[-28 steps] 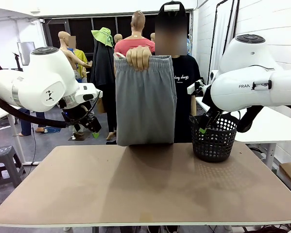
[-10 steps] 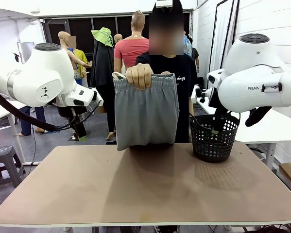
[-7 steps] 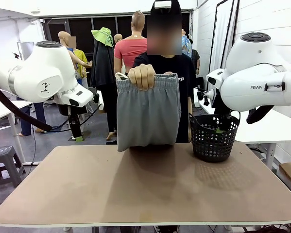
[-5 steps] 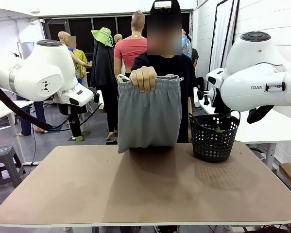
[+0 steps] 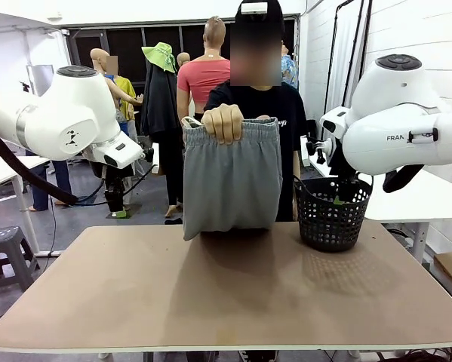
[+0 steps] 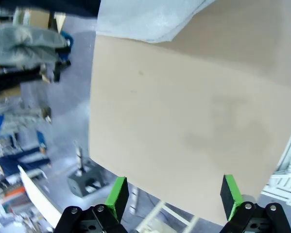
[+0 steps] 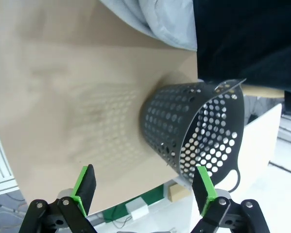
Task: Fold the training pants.
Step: Grab both ends of the Training pants handed by a person.
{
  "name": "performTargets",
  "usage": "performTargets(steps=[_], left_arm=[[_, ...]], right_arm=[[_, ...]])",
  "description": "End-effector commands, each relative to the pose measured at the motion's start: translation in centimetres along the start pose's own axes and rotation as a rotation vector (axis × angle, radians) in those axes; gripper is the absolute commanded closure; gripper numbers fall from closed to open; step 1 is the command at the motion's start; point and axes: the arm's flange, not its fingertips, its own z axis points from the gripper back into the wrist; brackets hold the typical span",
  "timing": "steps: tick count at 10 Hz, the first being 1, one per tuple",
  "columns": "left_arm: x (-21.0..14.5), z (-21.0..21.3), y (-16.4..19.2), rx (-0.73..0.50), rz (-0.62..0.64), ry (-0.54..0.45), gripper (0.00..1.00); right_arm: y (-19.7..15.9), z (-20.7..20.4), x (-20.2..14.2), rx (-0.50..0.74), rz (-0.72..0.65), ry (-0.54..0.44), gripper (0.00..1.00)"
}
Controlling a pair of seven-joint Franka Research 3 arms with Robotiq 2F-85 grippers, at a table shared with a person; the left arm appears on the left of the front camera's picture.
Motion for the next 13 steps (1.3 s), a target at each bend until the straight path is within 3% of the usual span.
performTargets(steps=[1, 4, 6, 10, 12, 13], left_arm=[[-0.4, -1.7, 0.9, 0.004, -0.167, -0.116, 0.00], [0.3, -3.0, 1.4, -0.036, -0.266, -0.265, 0.00], [1.1, -3.4, 2.1, 0.002, -0.220, -0.379, 0.00], [2.2, -3.9, 2.3, 0.026, -0.214, -0.488, 0.00], [2.1, -3.4, 2.5, 0.002, -0.157, -0.566, 0.00], [2.5, -3.1, 2.2, 0.026, -0.182, -0.448, 0.00]], right_arm=[[-0.3, -2.3, -0.7, 0.044, 0.086, -0.137, 0.00], [-0.1, -4.3, -0.5, 0.101, 0.159, -0.289, 0.00], [-0.1, -5.2, -0.1, 0.115, 0.157, -0.380, 0.00], [0.0, -5.7, 0.5, 0.015, 0.089, -0.569, 0.00], [0.1, -5.8, 0.7, 0.040, 0.060, -0.586, 0.00], [0.2, -5.0, 0.3, 0.061, 0.031, -0.520, 0.00]])
